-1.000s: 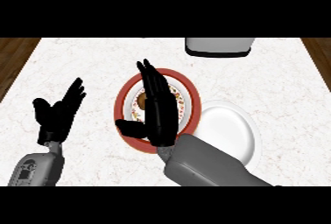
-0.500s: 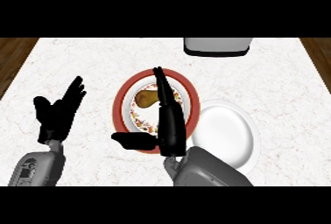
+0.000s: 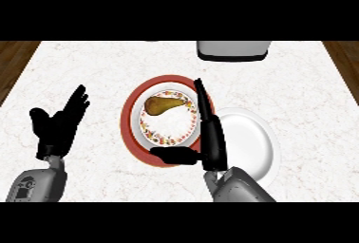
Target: Pick the pear from the plate and place it in the plate
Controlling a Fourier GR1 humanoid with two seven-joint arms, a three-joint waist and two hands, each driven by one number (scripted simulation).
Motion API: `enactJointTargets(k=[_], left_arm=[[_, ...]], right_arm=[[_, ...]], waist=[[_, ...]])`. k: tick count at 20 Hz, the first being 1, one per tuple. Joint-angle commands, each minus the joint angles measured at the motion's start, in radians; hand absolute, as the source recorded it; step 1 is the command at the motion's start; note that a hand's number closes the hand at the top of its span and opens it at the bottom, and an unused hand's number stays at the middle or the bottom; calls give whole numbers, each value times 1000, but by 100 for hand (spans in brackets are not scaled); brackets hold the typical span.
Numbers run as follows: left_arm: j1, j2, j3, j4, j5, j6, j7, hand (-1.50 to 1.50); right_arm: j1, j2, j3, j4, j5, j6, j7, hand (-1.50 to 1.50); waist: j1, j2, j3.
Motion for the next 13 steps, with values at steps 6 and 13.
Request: enactJointTargets(k=[6, 13], left_arm=[[34, -15, 11, 4, -13, -10, -30, 0], [46, -7, 25, -46, -5, -30, 11, 0]], right_arm=[[161, -27, -123, -76, 39, 132, -75, -150], [153, -6, -215, -66, 104, 236, -40, -150]], waist=[[-2, -1, 0], [-1, -1, 0]])
